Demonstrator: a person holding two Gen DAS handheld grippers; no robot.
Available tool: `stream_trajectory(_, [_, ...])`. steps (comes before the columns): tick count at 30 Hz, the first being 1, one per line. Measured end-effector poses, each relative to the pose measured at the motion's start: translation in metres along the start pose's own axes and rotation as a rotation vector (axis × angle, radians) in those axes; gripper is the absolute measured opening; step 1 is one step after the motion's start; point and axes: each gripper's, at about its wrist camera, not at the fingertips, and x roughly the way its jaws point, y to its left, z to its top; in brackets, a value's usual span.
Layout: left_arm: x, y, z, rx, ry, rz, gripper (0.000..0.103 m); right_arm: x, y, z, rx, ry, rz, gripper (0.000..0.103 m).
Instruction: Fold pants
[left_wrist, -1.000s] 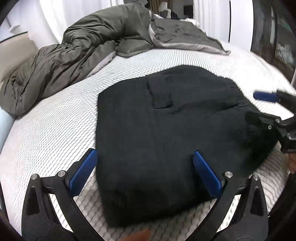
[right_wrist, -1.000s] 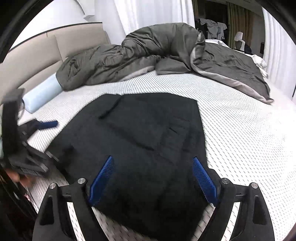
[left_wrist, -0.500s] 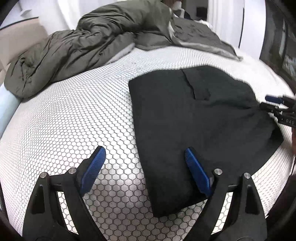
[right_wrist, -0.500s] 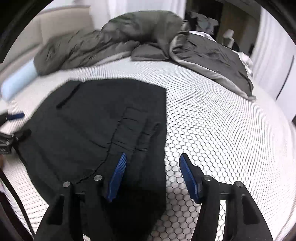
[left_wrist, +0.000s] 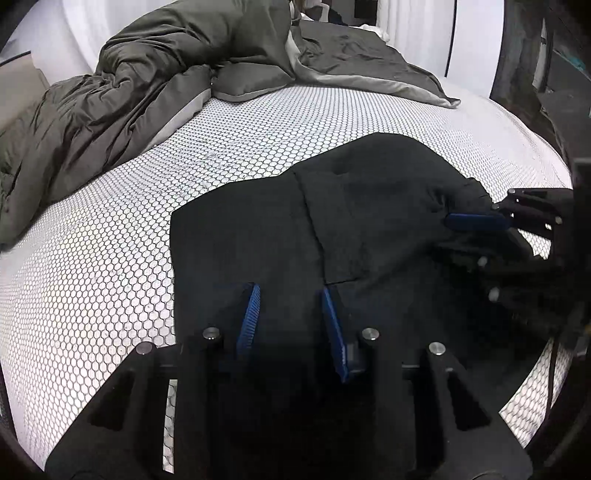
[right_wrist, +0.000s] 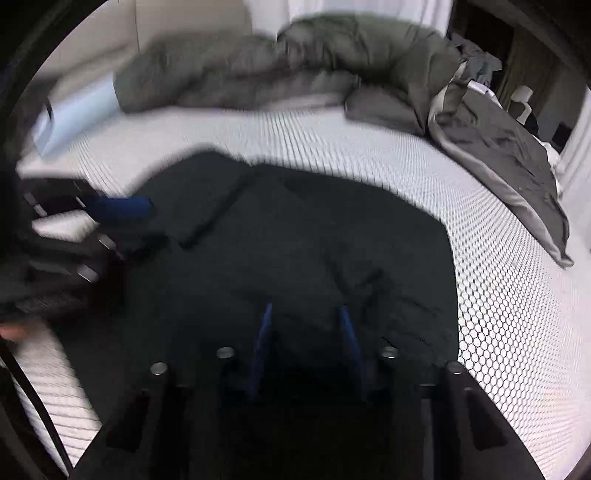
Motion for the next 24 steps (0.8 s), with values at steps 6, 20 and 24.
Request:
stream_trajectory(6, [-0.008, 0.013, -0.009, -0.029, -0.014, 0.047, 0.037, -0.025, -0.050, -0.017, 0.148, -0.035, 0.064, 0.023])
stream_trajectory(20, [0.007, 0.036, 0.015, -0.157, -0.029, 0.080, 0.038, -0.006, -0.085, -0.006, 0.369, -0.046, 0.191, 0.051])
stream_trajectory(24, [0.010, 0.034, 0.018, -0.144, -0.035, 0.096, 0.038, -0.006, -0.078, 0.002, 0.328, -0.076, 0.152, 0.031])
